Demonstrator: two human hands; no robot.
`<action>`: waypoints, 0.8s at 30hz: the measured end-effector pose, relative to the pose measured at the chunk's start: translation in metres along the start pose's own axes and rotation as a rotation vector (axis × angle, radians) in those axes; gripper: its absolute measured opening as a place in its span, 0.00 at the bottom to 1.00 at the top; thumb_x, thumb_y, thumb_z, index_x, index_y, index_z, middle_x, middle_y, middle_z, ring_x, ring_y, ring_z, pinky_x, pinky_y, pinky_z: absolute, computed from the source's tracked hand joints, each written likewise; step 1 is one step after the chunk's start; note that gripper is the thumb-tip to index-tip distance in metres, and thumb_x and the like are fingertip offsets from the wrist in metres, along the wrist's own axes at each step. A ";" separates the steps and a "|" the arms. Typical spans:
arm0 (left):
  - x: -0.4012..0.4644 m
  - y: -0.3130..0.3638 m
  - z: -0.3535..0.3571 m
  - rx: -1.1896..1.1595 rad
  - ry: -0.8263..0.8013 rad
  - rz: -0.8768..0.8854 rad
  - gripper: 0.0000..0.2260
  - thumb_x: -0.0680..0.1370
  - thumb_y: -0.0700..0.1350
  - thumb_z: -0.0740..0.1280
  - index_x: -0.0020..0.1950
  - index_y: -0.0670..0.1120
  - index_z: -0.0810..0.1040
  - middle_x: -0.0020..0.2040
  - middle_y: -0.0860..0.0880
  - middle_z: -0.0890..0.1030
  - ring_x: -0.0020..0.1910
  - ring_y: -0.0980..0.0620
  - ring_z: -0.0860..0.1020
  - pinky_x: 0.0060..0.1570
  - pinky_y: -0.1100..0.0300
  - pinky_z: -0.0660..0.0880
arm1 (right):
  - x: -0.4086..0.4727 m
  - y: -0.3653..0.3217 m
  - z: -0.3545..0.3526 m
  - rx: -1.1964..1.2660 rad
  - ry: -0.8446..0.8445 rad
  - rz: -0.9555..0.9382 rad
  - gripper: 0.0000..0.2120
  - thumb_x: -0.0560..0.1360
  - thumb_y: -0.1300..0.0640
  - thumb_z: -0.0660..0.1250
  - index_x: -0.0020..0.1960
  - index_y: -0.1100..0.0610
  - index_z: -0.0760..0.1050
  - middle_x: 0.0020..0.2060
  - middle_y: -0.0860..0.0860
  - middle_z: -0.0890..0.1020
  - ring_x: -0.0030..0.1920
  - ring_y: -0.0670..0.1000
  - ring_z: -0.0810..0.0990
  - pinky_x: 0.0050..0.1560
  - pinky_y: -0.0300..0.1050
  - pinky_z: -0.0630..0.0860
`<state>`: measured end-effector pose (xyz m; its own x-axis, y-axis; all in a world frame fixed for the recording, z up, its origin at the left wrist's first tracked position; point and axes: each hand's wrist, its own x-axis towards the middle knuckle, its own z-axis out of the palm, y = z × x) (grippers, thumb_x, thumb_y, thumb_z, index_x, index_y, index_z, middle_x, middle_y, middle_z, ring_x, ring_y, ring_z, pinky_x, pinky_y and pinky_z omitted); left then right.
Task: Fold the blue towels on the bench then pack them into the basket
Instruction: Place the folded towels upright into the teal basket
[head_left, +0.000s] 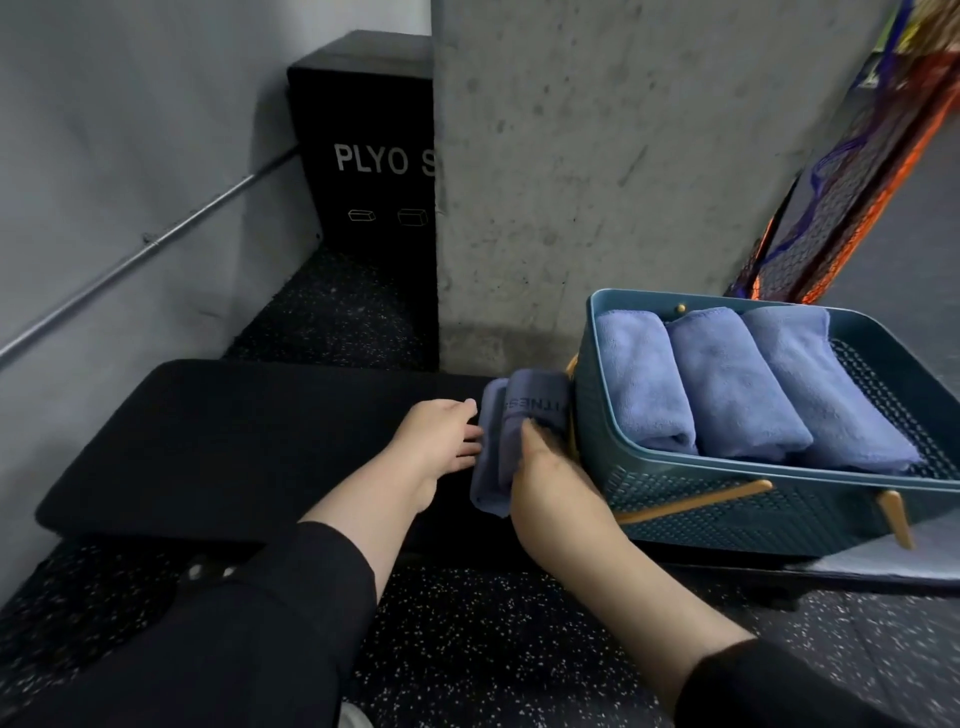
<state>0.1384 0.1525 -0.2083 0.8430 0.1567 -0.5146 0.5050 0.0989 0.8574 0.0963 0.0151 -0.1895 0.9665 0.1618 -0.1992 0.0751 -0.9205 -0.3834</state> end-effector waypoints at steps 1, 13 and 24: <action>0.002 -0.001 0.001 0.002 0.002 0.007 0.17 0.86 0.46 0.59 0.73 0.41 0.72 0.59 0.42 0.82 0.54 0.45 0.82 0.47 0.56 0.79 | -0.001 0.002 0.002 0.037 0.010 -0.015 0.21 0.84 0.57 0.54 0.77 0.57 0.58 0.67 0.58 0.74 0.65 0.55 0.76 0.63 0.45 0.69; 0.009 -0.003 0.018 0.143 -0.049 0.020 0.12 0.78 0.52 0.72 0.52 0.44 0.86 0.47 0.42 0.87 0.50 0.42 0.85 0.60 0.44 0.80 | -0.015 0.016 0.021 0.576 0.130 -0.108 0.26 0.80 0.49 0.48 0.78 0.40 0.56 0.70 0.43 0.72 0.67 0.42 0.71 0.72 0.41 0.66; -0.007 0.046 -0.019 -0.268 0.195 0.251 0.07 0.81 0.47 0.69 0.49 0.44 0.81 0.51 0.44 0.86 0.47 0.49 0.84 0.47 0.56 0.80 | -0.028 -0.002 0.024 0.624 0.413 -0.387 0.22 0.81 0.58 0.57 0.75 0.57 0.65 0.70 0.46 0.70 0.71 0.38 0.66 0.71 0.31 0.60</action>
<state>0.1519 0.1746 -0.1656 0.8698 0.3894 -0.3030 0.2005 0.2822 0.9382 0.0633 0.0209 -0.2047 0.9218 0.1708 0.3479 0.3872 -0.4420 -0.8091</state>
